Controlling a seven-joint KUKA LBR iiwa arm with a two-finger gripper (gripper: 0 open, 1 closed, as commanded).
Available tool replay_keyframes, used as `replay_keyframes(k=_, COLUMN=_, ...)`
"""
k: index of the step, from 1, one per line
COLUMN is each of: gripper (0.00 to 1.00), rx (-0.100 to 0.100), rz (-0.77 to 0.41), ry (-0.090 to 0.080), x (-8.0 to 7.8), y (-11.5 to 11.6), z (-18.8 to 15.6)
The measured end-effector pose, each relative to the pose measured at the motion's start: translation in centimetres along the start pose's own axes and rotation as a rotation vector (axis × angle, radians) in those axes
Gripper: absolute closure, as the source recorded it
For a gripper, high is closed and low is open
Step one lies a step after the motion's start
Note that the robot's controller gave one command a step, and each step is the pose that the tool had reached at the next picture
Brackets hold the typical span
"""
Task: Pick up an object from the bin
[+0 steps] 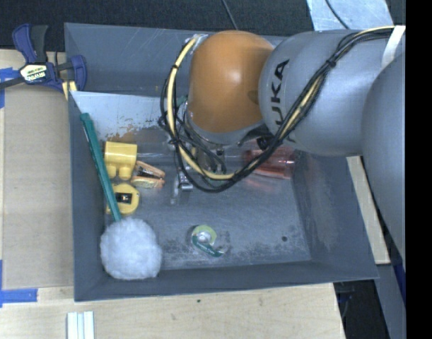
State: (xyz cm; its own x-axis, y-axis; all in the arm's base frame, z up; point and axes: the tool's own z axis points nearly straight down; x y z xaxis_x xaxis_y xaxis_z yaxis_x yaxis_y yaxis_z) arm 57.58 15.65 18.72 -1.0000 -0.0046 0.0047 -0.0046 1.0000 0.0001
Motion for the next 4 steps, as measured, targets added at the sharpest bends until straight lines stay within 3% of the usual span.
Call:
replay_keyframes(k=1, gripper=0.0, rx=-0.001, rz=0.005, ry=-0.008, x=-0.1, y=-0.1, z=-0.5)
replay_keyframes(k=2, gripper=0.0, rx=-0.001, rz=-0.022, ry=-0.007, x=-4.3, y=-0.3, z=10.4)
replay_keyframes(k=3, gripper=0.0, rx=-0.001, rz=-0.08, ry=-0.009, x=-4.8, y=-0.2, z=5.6)
replay_keyframes(k=4, gripper=0.0, rx=-0.001, rz=-0.025, ry=-0.003, x=-4.5, y=-0.4, z=11.9)
